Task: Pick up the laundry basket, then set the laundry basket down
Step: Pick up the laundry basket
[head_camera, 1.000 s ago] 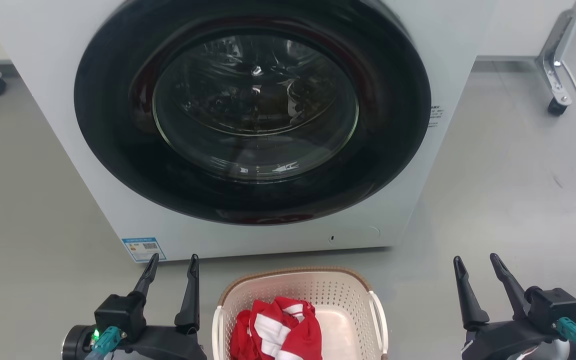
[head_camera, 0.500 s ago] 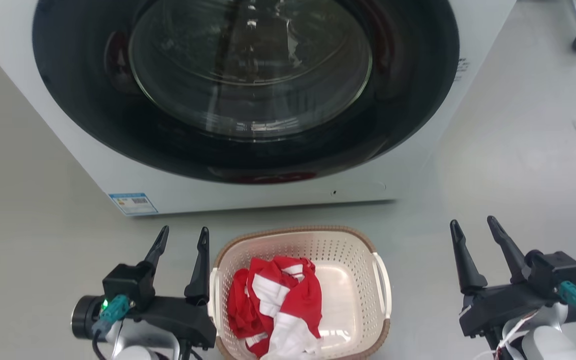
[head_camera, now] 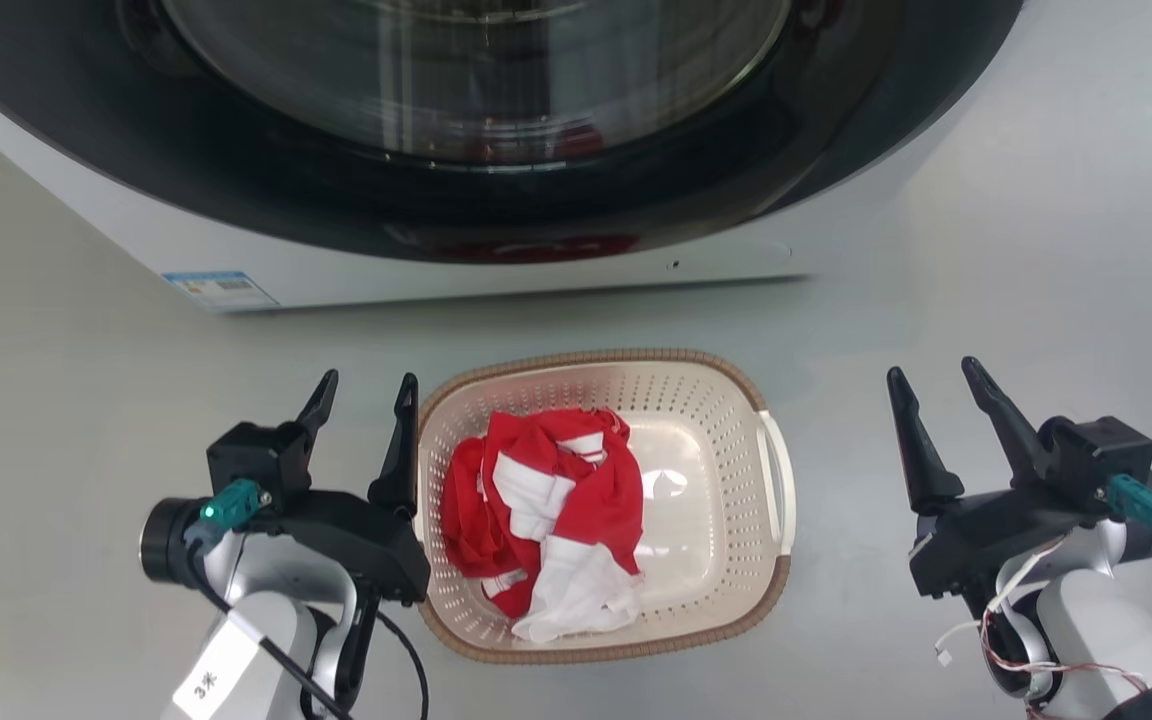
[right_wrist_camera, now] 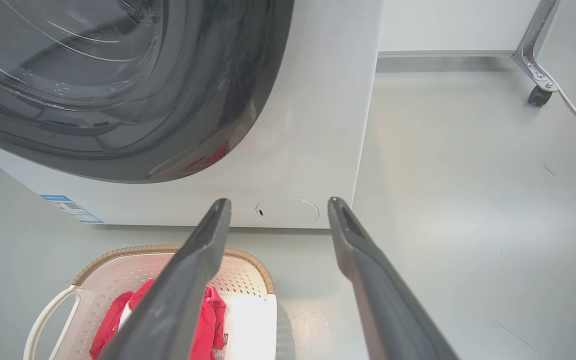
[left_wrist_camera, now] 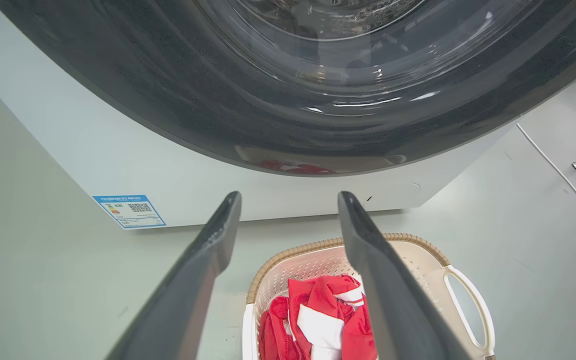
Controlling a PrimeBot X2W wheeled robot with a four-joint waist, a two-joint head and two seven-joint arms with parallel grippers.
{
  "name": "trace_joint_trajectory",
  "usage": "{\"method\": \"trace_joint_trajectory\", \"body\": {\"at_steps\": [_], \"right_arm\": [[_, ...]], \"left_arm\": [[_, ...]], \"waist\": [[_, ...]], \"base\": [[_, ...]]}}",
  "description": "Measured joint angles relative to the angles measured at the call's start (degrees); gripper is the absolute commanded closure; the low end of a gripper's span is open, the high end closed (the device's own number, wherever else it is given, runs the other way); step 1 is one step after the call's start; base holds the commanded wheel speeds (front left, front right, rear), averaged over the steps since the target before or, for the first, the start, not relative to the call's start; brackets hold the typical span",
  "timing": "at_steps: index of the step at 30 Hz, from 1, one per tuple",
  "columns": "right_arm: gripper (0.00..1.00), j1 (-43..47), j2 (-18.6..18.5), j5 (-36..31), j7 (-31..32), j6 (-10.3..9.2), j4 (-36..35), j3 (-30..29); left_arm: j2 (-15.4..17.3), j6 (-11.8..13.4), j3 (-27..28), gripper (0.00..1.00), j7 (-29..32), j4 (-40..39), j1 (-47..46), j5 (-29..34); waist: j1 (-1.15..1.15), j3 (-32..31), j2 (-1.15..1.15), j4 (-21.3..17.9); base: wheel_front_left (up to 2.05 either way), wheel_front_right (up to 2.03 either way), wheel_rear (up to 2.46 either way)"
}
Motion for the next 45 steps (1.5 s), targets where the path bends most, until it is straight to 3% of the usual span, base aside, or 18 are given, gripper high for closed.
{"method": "trace_joint_trajectory", "body": {"at_steps": [21, 45], "right_arm": [[0.0, -10.9, 2.2, -0.6, 1.4, 2.48, 9.9, 2.5], [0.0, -17.4, 4.2, -1.1, 1.2, 4.86, 20.8, 4.8]], "left_arm": [[-1.3, -3.1, 0.3, 0.0, 3.9, 14.3, -12.7, -1.5], [-2.9, -8.7, -0.2, 0.0, 3.9, 29.9, -19.8, -4.3]], "waist": [[-0.01, 16.0, 0.0, 0.4], [-0.02, 24.4, 0.0, 1.2]], "base": [[0.0, 0.0, 0.0], [0.0, 0.0, 0.0]]}}
